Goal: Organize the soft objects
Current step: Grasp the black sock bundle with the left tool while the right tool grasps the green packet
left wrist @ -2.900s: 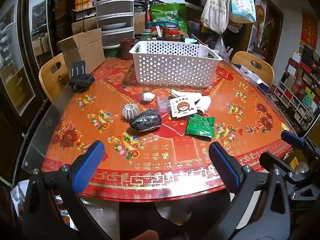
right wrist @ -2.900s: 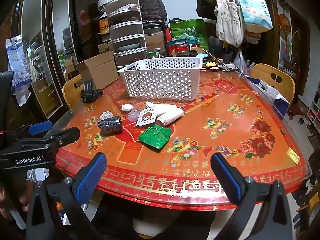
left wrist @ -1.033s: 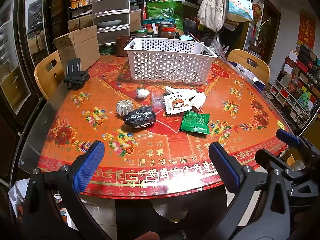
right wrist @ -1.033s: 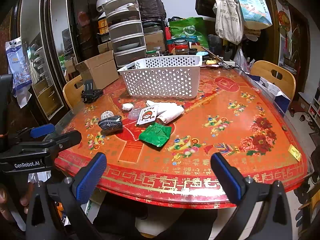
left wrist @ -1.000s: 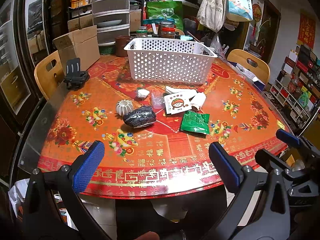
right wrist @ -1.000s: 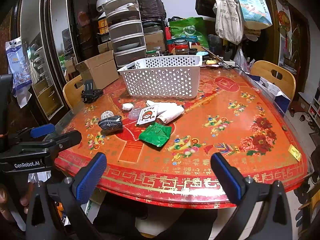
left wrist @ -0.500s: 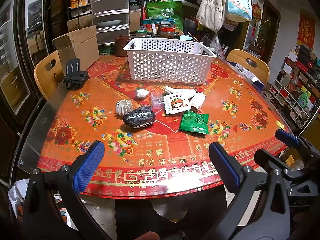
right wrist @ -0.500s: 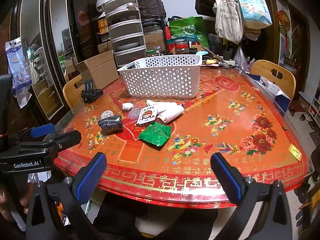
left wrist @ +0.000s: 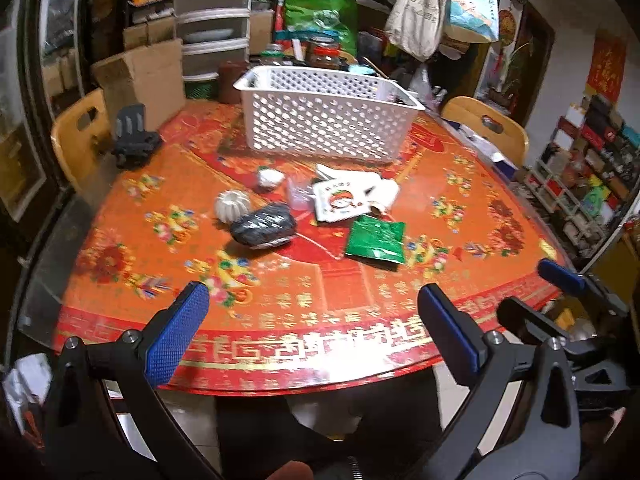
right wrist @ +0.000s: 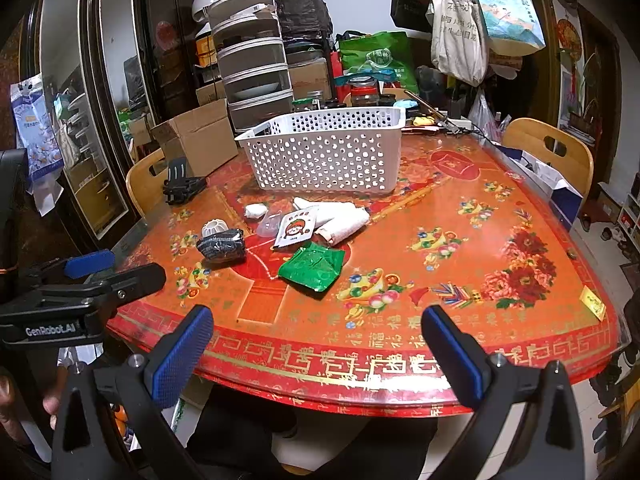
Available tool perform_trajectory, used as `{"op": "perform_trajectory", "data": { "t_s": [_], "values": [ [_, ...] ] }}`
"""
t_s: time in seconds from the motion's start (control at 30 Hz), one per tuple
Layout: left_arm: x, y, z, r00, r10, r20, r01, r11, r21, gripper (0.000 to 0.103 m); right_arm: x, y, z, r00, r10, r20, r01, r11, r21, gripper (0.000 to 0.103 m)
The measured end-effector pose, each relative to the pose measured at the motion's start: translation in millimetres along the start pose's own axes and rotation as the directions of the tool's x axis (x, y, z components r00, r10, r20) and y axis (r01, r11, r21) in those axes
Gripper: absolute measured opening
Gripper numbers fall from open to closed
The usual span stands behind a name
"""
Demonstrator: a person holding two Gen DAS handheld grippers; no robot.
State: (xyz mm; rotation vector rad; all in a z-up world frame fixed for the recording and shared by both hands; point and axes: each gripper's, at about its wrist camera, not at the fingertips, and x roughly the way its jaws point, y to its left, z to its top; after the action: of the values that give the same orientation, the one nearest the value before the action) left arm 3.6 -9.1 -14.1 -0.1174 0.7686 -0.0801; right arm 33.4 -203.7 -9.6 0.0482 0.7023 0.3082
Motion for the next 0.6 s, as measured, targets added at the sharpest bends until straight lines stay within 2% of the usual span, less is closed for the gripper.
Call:
{"op": "perform_trajectory", "data": {
  "t_s": [0.07, 0.17, 0.23, 0.3, 0.37, 0.47, 0.53, 0.6],
  "values": [
    [3.2, 1.7, -0.1, 1.0, 0.013, 0.016, -0.014, 1.0, 0.008, 0.103, 4.2, -1.3, -1.6, 1.0, 0.003, -0.004, -0.003, 1.0, 0.007, 0.103],
    [15.3, 13.5, 0.7, 0.995, 0.092, 0.035, -0.093, 0.996, 0.01, 0.103, 14.5, -6.0, -4.9, 1.0, 0.018, 0.016, -0.018, 1.0, 0.024, 0.103],
    [35.2, 37.6, 3.1, 0.993, 0.118, 0.005, -0.117, 0.992, -0.048, 0.103, 23.1, -9.6, -4.1, 0.999, 0.025, 0.03, -0.026, 0.999, 0.027, 0.103],
    [59.2, 60.6, 2.6, 0.987, 0.148, -0.067, -0.153, 0.985, -0.081, 0.103, 37.5, -11.2, -7.0, 0.999, 0.018, 0.033, -0.018, 1.0, 0.017, 0.103],
    [74.2, 78.9, 1.0, 0.986, 0.138, -0.095, -0.149, 0.982, -0.115, 0.103, 56.9, -11.8, -10.9, 0.999, 0.036, -0.012, -0.035, 0.999, 0.014, 0.103],
    [85.6, 94.2, 3.6, 0.993, 0.083, -0.086, -0.097, 0.98, -0.176, 0.103, 83.9, -15.9, -10.1, 0.993, 0.078, -0.087, -0.073, 0.996, 0.058, 0.103],
    [96.0, 91.8, 8.9, 0.994, 0.06, -0.093, -0.074, 0.985, -0.158, 0.103, 97.4, -17.8, -8.4, 0.987, 0.105, -0.126, -0.095, 0.992, 0.08, 0.103],
    [108.5, 81.8, 15.3, 0.991, 0.08, -0.107, -0.092, 0.989, -0.112, 0.103, 105.5, -18.5, -5.9, 0.985, 0.115, -0.125, -0.105, 0.991, 0.083, 0.103]
  ]
}}
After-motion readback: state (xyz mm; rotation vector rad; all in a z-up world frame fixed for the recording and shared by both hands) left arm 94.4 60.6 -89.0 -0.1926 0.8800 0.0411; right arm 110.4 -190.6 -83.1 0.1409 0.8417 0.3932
